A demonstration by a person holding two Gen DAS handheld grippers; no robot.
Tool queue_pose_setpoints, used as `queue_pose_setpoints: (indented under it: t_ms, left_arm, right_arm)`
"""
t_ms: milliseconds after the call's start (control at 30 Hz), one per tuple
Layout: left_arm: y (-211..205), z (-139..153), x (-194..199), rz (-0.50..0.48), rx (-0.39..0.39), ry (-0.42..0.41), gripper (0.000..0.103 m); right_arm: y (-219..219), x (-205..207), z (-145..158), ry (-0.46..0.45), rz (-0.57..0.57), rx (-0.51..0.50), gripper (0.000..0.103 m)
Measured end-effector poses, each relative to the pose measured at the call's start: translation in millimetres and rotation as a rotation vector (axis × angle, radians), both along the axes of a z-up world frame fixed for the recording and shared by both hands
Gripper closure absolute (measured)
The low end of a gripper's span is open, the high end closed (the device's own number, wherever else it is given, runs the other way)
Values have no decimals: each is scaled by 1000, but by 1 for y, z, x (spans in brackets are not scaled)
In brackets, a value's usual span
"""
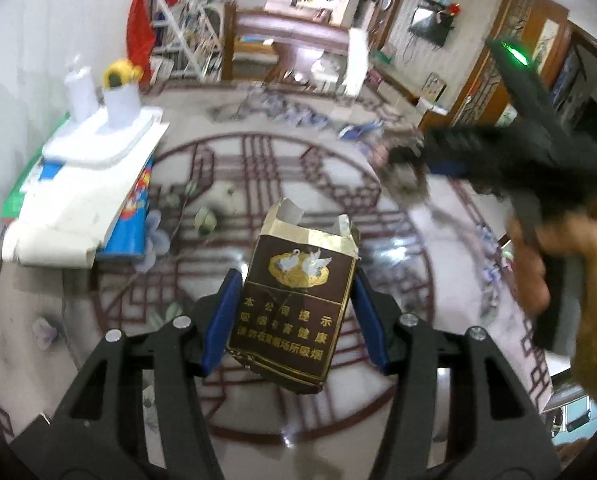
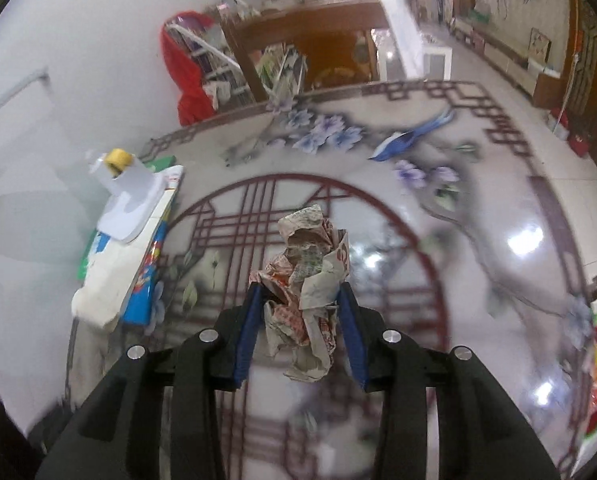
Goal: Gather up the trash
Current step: 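Carry the cigarette pack and crumpled paper over the red bucket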
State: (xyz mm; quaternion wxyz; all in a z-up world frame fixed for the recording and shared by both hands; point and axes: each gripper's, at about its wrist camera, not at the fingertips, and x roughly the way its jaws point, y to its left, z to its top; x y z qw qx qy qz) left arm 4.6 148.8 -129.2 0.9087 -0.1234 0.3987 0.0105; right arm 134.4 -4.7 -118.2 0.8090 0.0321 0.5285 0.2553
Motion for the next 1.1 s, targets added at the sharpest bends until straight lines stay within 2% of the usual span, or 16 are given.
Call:
queue_pose_setpoints:
  t_ms: [167, 400, 600, 833, 1100]
  left_arm:
    - [-23, 29, 1, -18, 18, -52, 50]
    - [-64, 65, 1, -74, 44, -126, 50]
    - [-104, 82, -2, -145, 53, -167, 50]
    - [-147, 89, 5, -194, 54, -179, 50]
    - [-198, 95, 19, -200, 58, -189, 49]
  right_arm:
    - [-49, -47, 28, -66, -52, 3, 64]
    - [-108, -91, 52, -153, -168, 6, 62]
    - [-156, -108, 61, -171, -258, 23, 62]
    - [-204, -121, 67, -191, -304, 17, 62]
    - [-259, -106, 68, -197, -317, 19, 61]
